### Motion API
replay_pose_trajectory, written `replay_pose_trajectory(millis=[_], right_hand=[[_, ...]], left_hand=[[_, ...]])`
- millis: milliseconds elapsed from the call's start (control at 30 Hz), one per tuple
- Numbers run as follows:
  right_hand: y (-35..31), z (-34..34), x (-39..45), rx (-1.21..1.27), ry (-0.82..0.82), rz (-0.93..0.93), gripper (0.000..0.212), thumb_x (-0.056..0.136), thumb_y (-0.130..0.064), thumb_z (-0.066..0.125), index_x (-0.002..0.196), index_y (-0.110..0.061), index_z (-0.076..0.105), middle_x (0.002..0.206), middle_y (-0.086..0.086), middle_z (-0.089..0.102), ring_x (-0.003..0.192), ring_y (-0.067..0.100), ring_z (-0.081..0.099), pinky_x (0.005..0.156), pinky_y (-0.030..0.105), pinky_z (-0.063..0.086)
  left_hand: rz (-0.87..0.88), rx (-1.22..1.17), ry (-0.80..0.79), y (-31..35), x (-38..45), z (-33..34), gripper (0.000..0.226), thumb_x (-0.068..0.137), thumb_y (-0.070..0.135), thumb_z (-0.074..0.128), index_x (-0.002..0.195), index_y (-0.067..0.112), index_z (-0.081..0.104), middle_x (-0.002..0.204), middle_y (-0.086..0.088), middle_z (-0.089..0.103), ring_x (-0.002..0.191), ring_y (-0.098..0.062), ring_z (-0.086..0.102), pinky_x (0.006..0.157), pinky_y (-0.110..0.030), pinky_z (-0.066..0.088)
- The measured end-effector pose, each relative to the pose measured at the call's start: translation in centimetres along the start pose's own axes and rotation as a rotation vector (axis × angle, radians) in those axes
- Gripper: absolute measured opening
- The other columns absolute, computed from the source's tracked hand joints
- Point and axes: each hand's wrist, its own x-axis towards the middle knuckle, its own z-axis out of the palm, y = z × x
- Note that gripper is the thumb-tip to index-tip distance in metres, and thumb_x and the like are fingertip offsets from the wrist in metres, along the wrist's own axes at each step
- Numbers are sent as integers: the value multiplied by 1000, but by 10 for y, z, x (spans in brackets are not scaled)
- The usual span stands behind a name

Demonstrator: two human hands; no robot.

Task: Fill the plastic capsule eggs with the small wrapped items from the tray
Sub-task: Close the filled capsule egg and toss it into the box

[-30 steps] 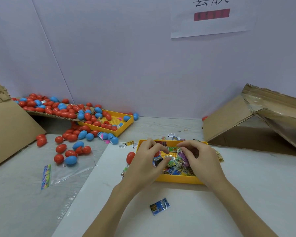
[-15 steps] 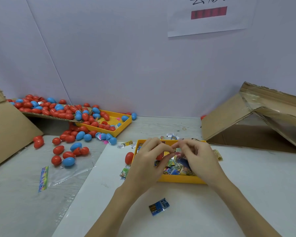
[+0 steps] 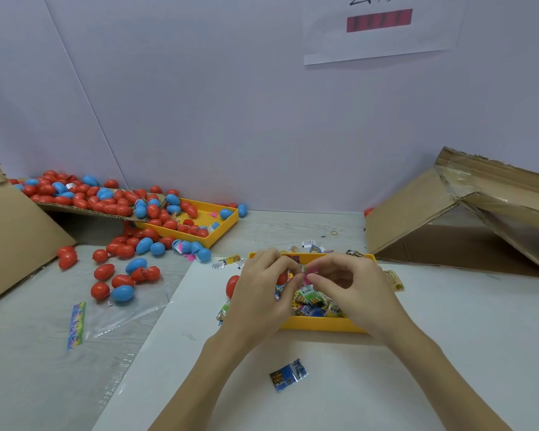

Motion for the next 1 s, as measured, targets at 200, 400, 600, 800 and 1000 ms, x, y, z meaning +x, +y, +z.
replay_pose_trajectory(millis=[200,400,600,800,1000], right_hand=[[2,-5,0,66,-1,105,6,91,-19,76,86,-21,79,77,-6,76,74,9,71,68,19,56],[4,-10,2,161,152,223,16,93,-30,72,85,-17,75,71,2,74,67,26,70,61,33,62],[1,-6,0,341,213,285,21,95,-29,70,83,-14,78,73,7,75,65,18,67,64,34,59],[1,-5,0,603,218,361,12,91,-5,73,103,-7,75,89,11,79,88,26,77,83,36,61],[-2,-3,0,746,220,402,17,87,-1,76,103,2,71,91,18,78,90,30,77,79,33,64]], left_hand=[[-51,-137,-86,4,-2,2,12,98,26,66,108,21,62,98,16,53,95,-7,52,78,-18,45],[-367,-688,-176,8,0,-8,24,102,14,58,117,24,43,107,-2,58,96,-8,61,83,-24,54],[-358,-756,-137,12,2,-12,36,78,29,83,109,19,70,98,1,74,84,-17,75,69,-22,58],[-333,-743,-113,12,3,-9,37,83,14,84,115,18,66,108,1,73,102,-18,72,87,-31,60],[-390,-835,-140,14,3,-9,38,89,19,77,126,23,67,112,5,74,108,-13,71,88,-23,57]])
